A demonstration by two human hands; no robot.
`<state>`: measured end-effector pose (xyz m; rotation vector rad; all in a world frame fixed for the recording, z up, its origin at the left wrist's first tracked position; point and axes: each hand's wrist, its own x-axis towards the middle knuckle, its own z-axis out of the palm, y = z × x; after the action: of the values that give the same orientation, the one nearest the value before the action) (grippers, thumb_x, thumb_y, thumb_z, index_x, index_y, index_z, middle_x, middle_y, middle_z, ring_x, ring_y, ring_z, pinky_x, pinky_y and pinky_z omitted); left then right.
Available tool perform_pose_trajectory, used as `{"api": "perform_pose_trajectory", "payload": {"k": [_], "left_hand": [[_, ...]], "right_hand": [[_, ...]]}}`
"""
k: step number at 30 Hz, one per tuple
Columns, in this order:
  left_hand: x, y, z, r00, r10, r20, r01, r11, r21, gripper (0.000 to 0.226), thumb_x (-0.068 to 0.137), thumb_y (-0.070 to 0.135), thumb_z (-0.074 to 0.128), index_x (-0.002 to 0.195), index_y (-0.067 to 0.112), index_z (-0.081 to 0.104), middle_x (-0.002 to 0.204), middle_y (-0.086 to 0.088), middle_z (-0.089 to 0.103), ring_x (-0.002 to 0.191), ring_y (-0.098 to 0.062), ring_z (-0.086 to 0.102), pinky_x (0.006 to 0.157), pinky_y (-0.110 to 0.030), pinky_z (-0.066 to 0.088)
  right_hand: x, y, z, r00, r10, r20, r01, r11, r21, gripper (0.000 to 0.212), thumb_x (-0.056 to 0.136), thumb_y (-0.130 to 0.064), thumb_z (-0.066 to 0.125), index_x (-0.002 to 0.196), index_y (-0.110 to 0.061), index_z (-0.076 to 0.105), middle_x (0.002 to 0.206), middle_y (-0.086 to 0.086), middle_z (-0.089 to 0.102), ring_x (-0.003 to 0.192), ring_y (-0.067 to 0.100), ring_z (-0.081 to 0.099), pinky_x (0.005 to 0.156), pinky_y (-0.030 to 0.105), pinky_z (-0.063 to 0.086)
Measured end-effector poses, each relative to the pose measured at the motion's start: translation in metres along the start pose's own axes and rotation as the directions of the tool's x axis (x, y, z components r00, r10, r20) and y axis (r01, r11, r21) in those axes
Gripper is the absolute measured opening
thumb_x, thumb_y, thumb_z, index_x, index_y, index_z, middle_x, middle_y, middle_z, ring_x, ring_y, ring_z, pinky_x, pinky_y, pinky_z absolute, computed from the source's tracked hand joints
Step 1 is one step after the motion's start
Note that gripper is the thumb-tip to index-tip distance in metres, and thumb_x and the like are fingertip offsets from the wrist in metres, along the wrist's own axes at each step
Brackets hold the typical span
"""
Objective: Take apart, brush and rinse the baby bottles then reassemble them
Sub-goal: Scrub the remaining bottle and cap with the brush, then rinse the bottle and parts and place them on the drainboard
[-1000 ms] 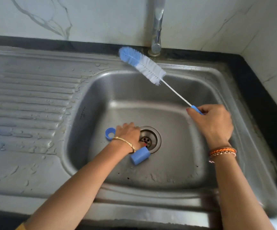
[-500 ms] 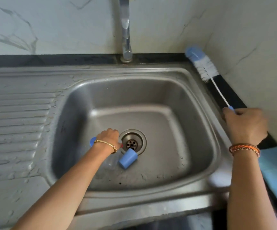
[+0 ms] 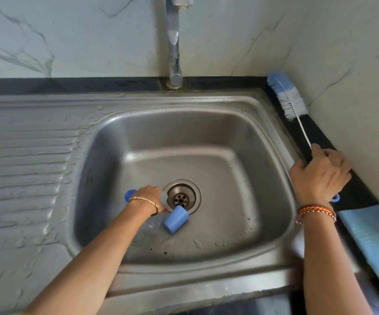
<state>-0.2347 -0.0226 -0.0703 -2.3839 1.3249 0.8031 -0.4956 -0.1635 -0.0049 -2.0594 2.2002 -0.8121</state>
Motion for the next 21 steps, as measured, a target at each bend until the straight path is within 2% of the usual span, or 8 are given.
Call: {"api": "perform_pose_trajectory", "payload": {"k": [4, 9, 11, 14, 16, 18, 20, 21], "left_hand": [[0.005, -0.001, 0.007, 0.999, -0.028, 0.043, 0.028, 1.000, -0.001, 0.051, 0.087, 0.039, 0.061, 0.124, 0.006, 0.048, 0.125, -0.008, 0.056, 0.111, -0.023, 0.056, 0.084, -0.025, 0.043], [0.007, -0.003, 0.009, 0.999, -0.009, 0.053, 0.013, 0.997, -0.081, 0.055, 0.084, 0.038, 0.065, 0.124, 0.007, 0.043, 0.122, -0.009, 0.056, 0.108, -0.024, 0.057, 0.080, -0.027, 0.045], [0.003, -0.004, 0.005, 1.000, -0.021, 0.005, 0.021, 0.986, -0.162, 0.058, 0.082, 0.039, 0.067, 0.124, 0.008, 0.042, 0.120, -0.010, 0.056, 0.106, -0.025, 0.057, 0.077, -0.028, 0.044], [-0.009, -0.008, -0.005, 0.981, -0.106, -0.160, 0.040, 0.928, -0.371, 0.066, 0.075, 0.040, 0.073, 0.125, 0.010, 0.043, 0.120, -0.011, 0.056, 0.109, -0.029, 0.055, 0.085, -0.033, 0.046], [-0.015, -0.009, -0.013, 0.941, -0.166, -0.296, -0.040, 0.811, -0.583, 0.066, 0.069, 0.036, 0.078, 0.123, 0.011, 0.048, 0.117, -0.010, 0.057, 0.109, -0.029, 0.055, 0.086, -0.032, 0.044], [-0.019, -0.004, -0.029, 0.889, -0.224, -0.399, -0.193, 0.608, -0.770, 0.059, 0.067, 0.027, 0.081, 0.117, 0.012, 0.054, 0.109, -0.005, 0.058, 0.104, -0.024, 0.057, 0.079, -0.025, 0.042], [-0.020, 0.003, -0.046, 0.855, -0.280, -0.438, -0.307, 0.409, -0.860, 0.052, 0.067, 0.022, 0.082, 0.112, 0.015, 0.056, 0.109, -0.003, 0.060, 0.097, -0.021, 0.059, 0.075, -0.023, 0.042], [-0.018, 0.006, -0.056, 0.831, -0.296, -0.472, -0.362, 0.357, -0.861, 0.051, 0.066, 0.021, 0.082, 0.110, 0.017, 0.057, 0.111, -0.005, 0.061, 0.096, -0.021, 0.060, 0.074, -0.023, 0.044]], "right_hand": [[-0.008, -0.011, 0.003, 0.989, -0.105, -0.107, 0.117, 0.987, 0.114, 0.043, 0.080, -0.008, 0.060, 0.123, -0.008, 0.059, 0.122, 0.020, 0.052, 0.116, 0.043, 0.038, 0.088, 0.045, 0.032], [-0.019, -0.034, 0.007, 0.980, -0.176, -0.094, 0.195, 0.944, 0.265, 0.034, 0.079, -0.010, 0.064, 0.113, -0.013, 0.066, 0.114, 0.014, 0.059, 0.109, 0.038, 0.044, 0.084, 0.042, 0.034], [-0.024, -0.041, 0.001, 0.990, -0.134, -0.042, 0.140, 0.930, 0.340, 0.033, 0.081, -0.011, 0.062, 0.113, -0.016, 0.066, 0.117, 0.011, 0.058, 0.111, 0.035, 0.045, 0.086, 0.040, 0.033], [-0.024, -0.055, -0.015, 0.988, -0.146, 0.046, 0.108, 0.877, 0.468, 0.032, 0.082, -0.014, 0.063, 0.113, -0.017, 0.065, 0.119, 0.008, 0.060, 0.112, 0.028, 0.048, 0.089, 0.028, 0.030], [-0.015, -0.074, -0.029, 0.978, -0.182, 0.104, 0.075, 0.769, 0.635, 0.030, 0.082, -0.015, 0.065, 0.112, -0.017, 0.065, 0.114, 0.001, 0.062, 0.101, 0.016, 0.056, 0.087, 0.018, 0.035], [-0.001, -0.100, -0.039, 0.952, -0.207, 0.226, -0.056, 0.608, 0.792, 0.028, 0.083, -0.018, 0.065, 0.111, -0.021, 0.063, 0.101, -0.006, 0.062, 0.081, 0.002, 0.057, 0.080, 0.016, 0.043], [0.016, -0.128, -0.038, 0.883, -0.250, 0.396, -0.246, 0.472, 0.847, 0.024, 0.085, -0.021, 0.064, 0.109, -0.022, 0.061, 0.090, -0.009, 0.060, 0.075, 0.002, 0.056, 0.073, 0.019, 0.046], [0.027, -0.144, -0.033, 0.820, -0.279, 0.500, -0.367, 0.414, 0.833, 0.022, 0.086, -0.023, 0.063, 0.108, -0.020, 0.060, 0.089, -0.007, 0.059, 0.074, 0.005, 0.056, 0.069, 0.019, 0.047]]}}
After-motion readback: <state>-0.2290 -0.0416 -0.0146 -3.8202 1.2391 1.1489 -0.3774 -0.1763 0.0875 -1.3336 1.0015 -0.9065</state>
